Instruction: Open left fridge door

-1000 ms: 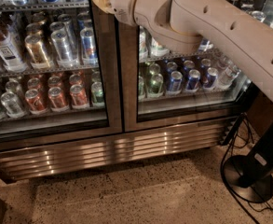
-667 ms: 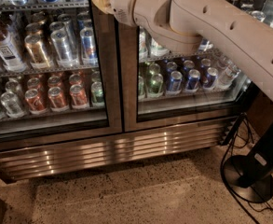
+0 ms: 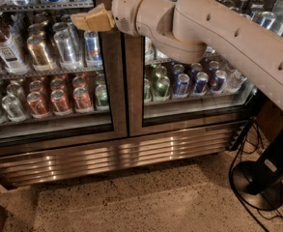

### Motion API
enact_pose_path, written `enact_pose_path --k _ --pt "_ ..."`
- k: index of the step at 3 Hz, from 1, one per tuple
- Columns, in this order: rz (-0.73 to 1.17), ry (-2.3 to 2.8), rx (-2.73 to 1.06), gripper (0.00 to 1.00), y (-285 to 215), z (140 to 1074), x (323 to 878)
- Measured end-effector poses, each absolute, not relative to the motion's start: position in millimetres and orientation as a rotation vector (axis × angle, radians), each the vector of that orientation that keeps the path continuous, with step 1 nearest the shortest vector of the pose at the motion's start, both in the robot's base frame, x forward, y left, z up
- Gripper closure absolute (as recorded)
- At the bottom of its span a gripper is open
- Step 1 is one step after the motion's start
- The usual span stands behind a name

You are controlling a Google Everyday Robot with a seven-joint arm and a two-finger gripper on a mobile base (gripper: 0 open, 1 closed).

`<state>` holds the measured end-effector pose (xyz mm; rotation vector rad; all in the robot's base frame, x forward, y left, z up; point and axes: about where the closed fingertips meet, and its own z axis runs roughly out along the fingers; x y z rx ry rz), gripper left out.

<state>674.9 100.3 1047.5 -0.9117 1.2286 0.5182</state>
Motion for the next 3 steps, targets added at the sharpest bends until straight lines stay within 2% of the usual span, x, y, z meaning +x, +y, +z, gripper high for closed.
enact_pose_path --k 3 --pt "0.516 1.239 -0.903 0.00 109.1 1044.7 658.6"
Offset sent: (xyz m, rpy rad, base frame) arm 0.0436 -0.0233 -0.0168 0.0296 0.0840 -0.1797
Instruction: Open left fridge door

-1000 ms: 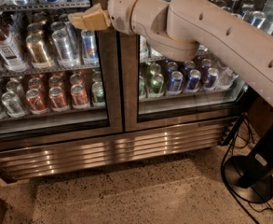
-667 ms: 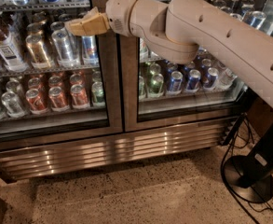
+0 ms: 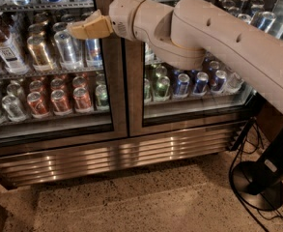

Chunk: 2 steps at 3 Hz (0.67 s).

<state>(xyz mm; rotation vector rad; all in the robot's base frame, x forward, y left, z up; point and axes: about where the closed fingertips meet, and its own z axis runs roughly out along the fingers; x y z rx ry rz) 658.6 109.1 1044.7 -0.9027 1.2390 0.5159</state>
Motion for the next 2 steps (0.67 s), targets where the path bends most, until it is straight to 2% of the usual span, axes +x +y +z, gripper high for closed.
enact_pose_path --k 2 --pt "0.534 1.241 -0.902 0.00 111.5 1044.5 657.5"
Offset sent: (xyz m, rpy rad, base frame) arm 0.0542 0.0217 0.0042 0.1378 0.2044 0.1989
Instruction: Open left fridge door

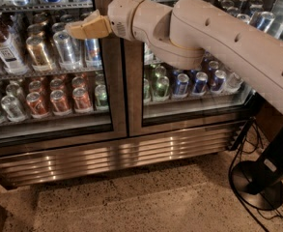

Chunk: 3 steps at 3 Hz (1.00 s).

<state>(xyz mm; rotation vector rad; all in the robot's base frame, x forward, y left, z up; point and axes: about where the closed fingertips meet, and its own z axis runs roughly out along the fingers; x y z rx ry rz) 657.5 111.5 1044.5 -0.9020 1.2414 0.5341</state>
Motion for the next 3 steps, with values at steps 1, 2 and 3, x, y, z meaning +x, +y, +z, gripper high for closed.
enact_pose_path --k 1,2,3 --pt "0.557 1.214 -0.949 0.00 122 1054 649" --pt "0.557 1.214 -0.949 0.00 122 1054 649" --pt "0.608 1.223 -0.973 0.00 126 1047 638"
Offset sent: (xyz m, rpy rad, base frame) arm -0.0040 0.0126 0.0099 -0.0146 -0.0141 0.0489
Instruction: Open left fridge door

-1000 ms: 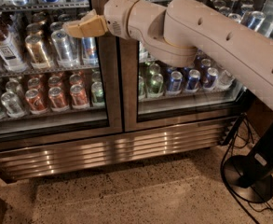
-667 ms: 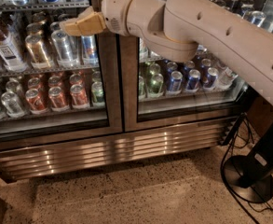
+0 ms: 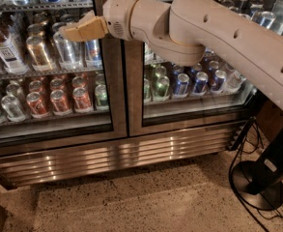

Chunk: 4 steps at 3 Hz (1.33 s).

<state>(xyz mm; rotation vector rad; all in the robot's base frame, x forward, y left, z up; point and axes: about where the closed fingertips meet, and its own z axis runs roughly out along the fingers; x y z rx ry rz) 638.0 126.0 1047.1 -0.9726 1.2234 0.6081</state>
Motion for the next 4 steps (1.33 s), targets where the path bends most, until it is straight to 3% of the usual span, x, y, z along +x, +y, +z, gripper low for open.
enact_pose_path --k 1,4 --pt "0.642 1.264 -1.010 0.00 139 1030 619" --pt "0.702 1.260 -1.074 0.00 138 1037 636"
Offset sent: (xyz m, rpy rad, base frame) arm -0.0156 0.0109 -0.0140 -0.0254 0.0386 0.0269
